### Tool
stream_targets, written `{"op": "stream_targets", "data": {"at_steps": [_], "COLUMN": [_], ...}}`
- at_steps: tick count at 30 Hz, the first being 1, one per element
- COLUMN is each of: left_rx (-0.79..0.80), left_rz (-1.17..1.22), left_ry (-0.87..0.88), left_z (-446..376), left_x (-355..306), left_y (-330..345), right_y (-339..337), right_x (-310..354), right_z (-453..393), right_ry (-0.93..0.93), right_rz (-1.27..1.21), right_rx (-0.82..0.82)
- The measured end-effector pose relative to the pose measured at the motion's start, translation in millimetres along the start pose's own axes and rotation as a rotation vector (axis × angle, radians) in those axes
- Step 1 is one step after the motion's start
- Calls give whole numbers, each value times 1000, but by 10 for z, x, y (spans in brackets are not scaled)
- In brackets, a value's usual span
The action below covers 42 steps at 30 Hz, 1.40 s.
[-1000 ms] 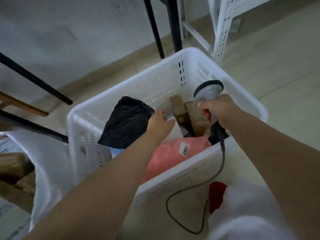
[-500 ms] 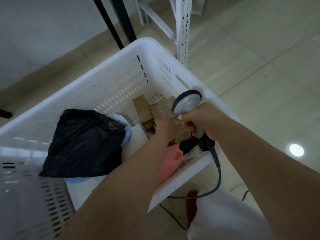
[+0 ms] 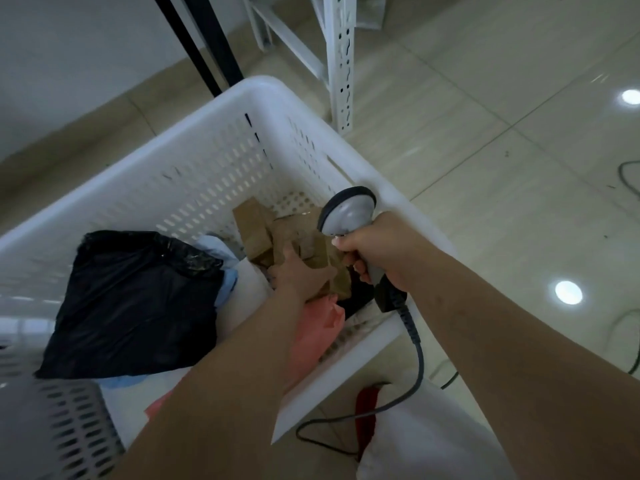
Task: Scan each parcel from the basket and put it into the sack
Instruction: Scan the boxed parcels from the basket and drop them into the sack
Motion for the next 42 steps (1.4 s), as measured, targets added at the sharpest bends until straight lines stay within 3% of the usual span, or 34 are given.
{"op": "stream_targets", "data": {"at_steps": [6,13,18,21,26,28,35,38,42], "left_rx": [47,106,170,82,-253,-303,-115,-107,-56], "left_rz": [435,947,1295,1248,793,695,1003,1299,1480], "left_ry": [117,-36,-8,44,158,205,170,279,446], "left_z": [739,1505,2147,2609,3301,3585,4445,4705,5000], "left_x": [-97,209,490,539,740,763,899,1033,1058], "left_y": [-587,-1389,-1799,-2024,-2537,-2683,-3124,-3240,-3331], "right_y": [68,359,818,1077,1524,1661,1931,2011,2105], "right_x": [25,133,210,235,81,73,233,309,327], "right_z": [125,643,1276,1683,2252,2503,3374,3664,3953], "right_ry": [-41,-131,-271,-342,-415,-445,-536,-609,-622], "right_rz": [-64,-224,-324,-369,-377,-367,-364,-393,-408], "right_rx": [-26,-65,-68,-63,45,68,266,233,189]}}
Point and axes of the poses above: each hand's wrist, its own z-axis away from the middle knuckle, its own y-axis out of the palm, x = y × z, the point moved 2 cm from there along -z, towards the middle knuckle, and after that the axes turned 1 degree about y, right-handed, at the moved point
